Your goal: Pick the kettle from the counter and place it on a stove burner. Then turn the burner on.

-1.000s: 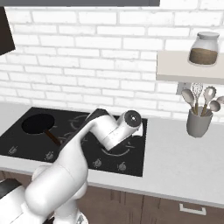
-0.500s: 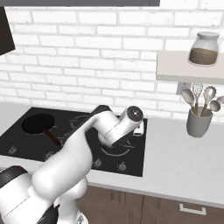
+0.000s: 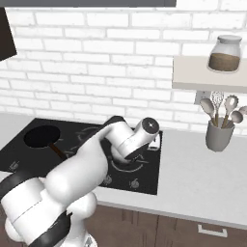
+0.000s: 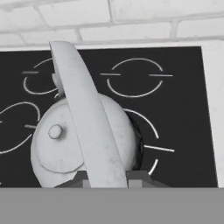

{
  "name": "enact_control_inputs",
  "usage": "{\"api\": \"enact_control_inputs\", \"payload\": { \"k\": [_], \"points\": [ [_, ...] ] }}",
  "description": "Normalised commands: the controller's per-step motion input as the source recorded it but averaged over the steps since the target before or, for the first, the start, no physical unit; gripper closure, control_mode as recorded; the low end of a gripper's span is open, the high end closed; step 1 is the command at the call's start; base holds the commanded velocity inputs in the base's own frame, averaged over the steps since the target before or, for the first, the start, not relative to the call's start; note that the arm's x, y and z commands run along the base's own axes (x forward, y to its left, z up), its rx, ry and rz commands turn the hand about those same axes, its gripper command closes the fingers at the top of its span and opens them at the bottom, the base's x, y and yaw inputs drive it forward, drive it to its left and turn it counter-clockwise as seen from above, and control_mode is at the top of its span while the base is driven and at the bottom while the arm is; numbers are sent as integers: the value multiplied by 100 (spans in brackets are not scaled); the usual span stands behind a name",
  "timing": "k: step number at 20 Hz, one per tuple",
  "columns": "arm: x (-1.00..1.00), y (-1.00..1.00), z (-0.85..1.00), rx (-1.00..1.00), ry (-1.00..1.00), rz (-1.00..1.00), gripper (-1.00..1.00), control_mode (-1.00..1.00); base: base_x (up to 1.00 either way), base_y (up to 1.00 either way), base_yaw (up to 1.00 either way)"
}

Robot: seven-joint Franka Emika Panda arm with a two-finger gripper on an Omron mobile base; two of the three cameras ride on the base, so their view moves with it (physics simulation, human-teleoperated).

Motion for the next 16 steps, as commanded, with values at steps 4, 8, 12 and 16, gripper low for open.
{"api": "enact_control_inputs", "payload": {
  "k": [4,8,12,16],
  "points": [
    [37,0,-19,0,0,0,100,-100,0,0,0],
    [18,-8,-17,0,2,0,100,-100,0,0,0],
    [14,-10,-18,0,4,0,100,-100,0,0,0],
    [20,-4,-19,0,2,0,100,-100,0,0,0]
  ]
}}
